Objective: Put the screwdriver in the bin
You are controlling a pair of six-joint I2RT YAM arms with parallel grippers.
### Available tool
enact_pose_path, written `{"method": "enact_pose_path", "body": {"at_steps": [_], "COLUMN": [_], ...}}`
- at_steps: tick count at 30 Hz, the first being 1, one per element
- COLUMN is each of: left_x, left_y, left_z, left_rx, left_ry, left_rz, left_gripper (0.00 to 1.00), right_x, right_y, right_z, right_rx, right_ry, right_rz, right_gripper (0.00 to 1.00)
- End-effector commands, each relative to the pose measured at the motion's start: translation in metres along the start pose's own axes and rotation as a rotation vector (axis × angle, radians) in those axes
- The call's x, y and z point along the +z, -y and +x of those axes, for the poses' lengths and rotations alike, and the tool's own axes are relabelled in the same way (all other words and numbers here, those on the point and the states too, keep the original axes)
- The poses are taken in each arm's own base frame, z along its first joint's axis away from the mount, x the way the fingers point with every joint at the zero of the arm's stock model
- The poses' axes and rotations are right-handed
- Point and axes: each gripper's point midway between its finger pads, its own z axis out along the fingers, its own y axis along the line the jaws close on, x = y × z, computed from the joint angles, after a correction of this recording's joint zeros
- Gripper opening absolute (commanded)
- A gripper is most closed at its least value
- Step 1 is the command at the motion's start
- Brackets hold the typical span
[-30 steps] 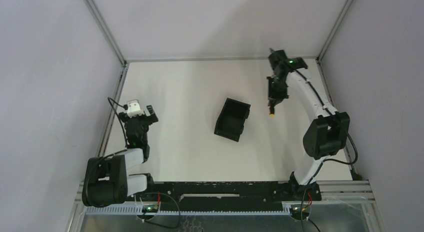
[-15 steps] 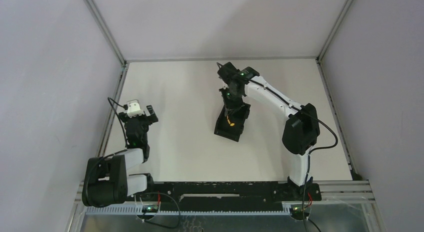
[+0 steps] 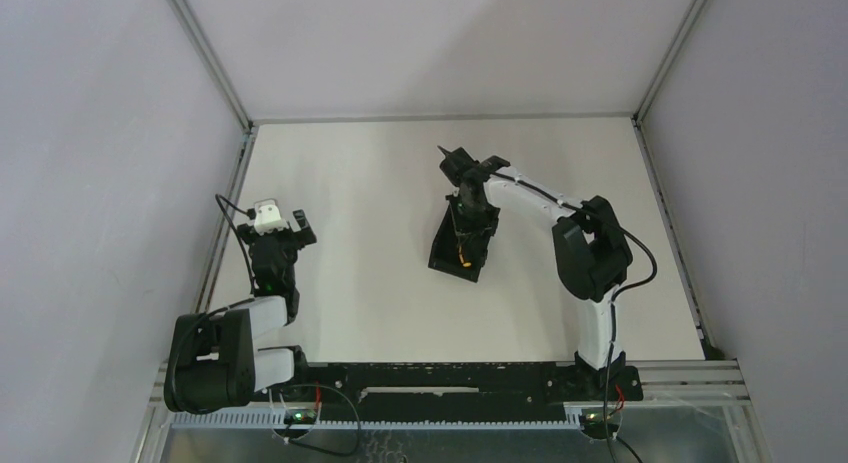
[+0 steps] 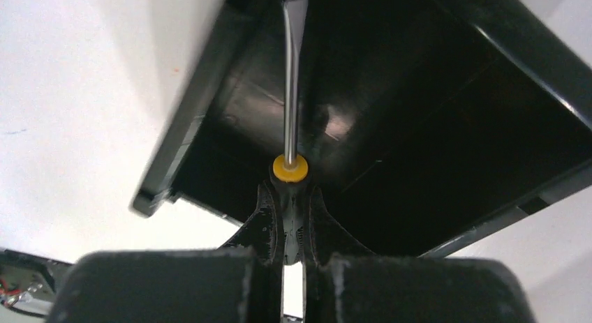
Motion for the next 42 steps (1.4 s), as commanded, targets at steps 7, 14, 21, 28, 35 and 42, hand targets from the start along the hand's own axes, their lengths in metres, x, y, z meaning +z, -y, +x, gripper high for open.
{"method": "enact_pose_path", "body": {"at_steps": [7, 14, 21, 28, 35, 42], "left_x": [0.009, 0.009, 0.009, 0.009, 0.009, 0.009], "left_y": [0.004, 0.004, 0.004, 0.004, 0.004, 0.004], "left_z": [-0.027, -0.027, -0.028, -0.028, -0.028, -0.028], "left_rx": [0.002, 0.003, 0.003, 0.003, 0.002, 0.002], "left_ry": [0.076, 0.076, 0.077, 0.079, 0.077, 0.077], "left_rz": [0.006, 0.006, 0.007, 0.006, 0.007, 0.006], "left_gripper": [1.0, 1.0, 1.0, 1.0, 1.0, 1.0], "right_x": [0.025, -0.007, -0.073, -0.147, -0.183, -0.18], "right_y": [0.009, 0.01, 0.005, 0.02, 0.034, 0.068], "right_z": [-0.01, -0.024, -0.04, -0.047, -0.027, 0.005], "right_rx": [0.042, 0.046, 0.02, -0.035, -0.093, -0.008], "right_ry": [0.035, 0.138, 0.291, 0.561, 0.8, 1.005], "right_rz": [0.021, 0.045, 0.04, 0.019, -0.114, -0.123], "right_gripper": [0.21, 0.43, 0.44, 1.0, 1.0, 1.0]}}
